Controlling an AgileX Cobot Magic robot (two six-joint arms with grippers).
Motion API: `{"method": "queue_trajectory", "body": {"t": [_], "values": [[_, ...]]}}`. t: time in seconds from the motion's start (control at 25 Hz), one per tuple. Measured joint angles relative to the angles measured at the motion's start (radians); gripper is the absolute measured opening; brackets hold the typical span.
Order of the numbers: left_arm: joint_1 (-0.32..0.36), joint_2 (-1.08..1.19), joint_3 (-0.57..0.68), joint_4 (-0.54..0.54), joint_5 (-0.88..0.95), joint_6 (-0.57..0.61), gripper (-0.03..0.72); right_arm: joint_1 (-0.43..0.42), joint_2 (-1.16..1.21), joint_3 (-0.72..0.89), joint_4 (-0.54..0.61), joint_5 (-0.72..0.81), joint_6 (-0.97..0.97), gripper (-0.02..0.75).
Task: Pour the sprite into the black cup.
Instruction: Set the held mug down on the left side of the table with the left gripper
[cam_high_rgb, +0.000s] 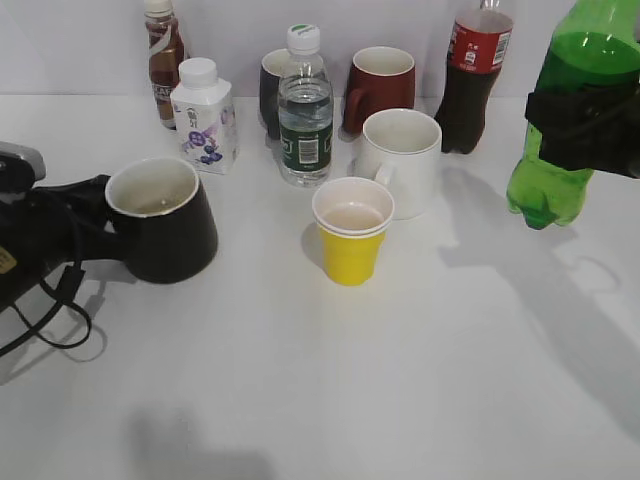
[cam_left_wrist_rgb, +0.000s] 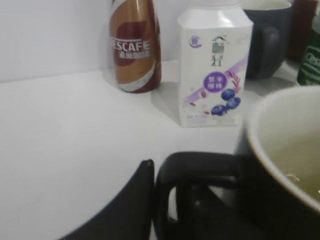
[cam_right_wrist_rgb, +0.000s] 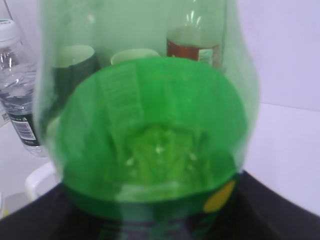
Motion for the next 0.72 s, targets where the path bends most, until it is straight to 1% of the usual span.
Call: {"method": "queue_trajectory", "body": {"t": [0.08, 0.16, 0.48, 0.72], "values": [[0.0, 0.0, 0.013, 0.006, -0.003, -0.001, 0.154, 0.0, 0.0, 0.0, 0.0, -0.001, 0.0, 0.41], [0.0, -0.003, 0.024, 0.009, -0.015, -0.003, 0.174, 0.0, 0.0, 0.0, 0.0, -0.004, 0.0, 0.41], [0.0, -0.085, 0.087, 0.01, 0.001, -0.004, 0.202, 0.0, 0.001, 0.002, 0.0, -0.009, 0.001, 0.41], [0.0, -0.166, 0.165, 0.004, -0.01, -0.004, 0.214, 0.0, 0.05, 0.076, 0.0, -0.16, 0.001, 0.41]]}}
